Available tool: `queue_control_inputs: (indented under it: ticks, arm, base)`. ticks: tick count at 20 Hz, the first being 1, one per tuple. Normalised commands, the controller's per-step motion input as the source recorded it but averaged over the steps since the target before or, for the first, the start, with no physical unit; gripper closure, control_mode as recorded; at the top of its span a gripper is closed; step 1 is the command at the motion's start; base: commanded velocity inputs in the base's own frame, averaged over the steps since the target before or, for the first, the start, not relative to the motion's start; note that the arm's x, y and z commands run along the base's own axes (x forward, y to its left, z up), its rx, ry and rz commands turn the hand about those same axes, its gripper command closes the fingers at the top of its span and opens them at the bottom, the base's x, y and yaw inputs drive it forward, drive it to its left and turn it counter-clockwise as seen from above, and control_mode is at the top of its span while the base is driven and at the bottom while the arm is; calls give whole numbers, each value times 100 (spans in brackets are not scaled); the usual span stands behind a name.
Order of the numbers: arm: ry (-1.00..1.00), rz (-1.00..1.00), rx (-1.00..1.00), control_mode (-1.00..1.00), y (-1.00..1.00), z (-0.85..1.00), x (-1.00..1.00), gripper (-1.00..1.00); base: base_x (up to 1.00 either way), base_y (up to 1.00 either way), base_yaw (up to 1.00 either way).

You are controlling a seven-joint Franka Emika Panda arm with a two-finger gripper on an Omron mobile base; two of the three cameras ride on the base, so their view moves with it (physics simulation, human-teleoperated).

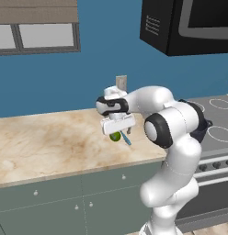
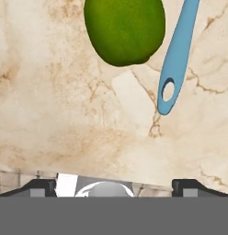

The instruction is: Put the carrot and lime in the pot. Retrieve the spatula and lightly stir the vegetables in the pot.

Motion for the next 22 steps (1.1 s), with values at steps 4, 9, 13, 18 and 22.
queue_control_inputs:
  ticks: [4, 9, 13, 18, 22]
  arm:
    - [-12, 2, 5, -100, 0, -18, 20, -100]
    - [-15, 2, 3, -100, 0, -2, 38, -100]
    - [-6, 0, 2, -100, 0, -6, 29, -100]
    - [0, 0, 1, -100, 11, -29, 20, -100]
    - [0, 0, 0, -100, 8, -30, 16, -100]
  base:
    - [0, 0, 0]
    - [0, 0, 0]
    - [0, 0, 0]
    - [0, 0, 0]
    - [0, 0, 0]
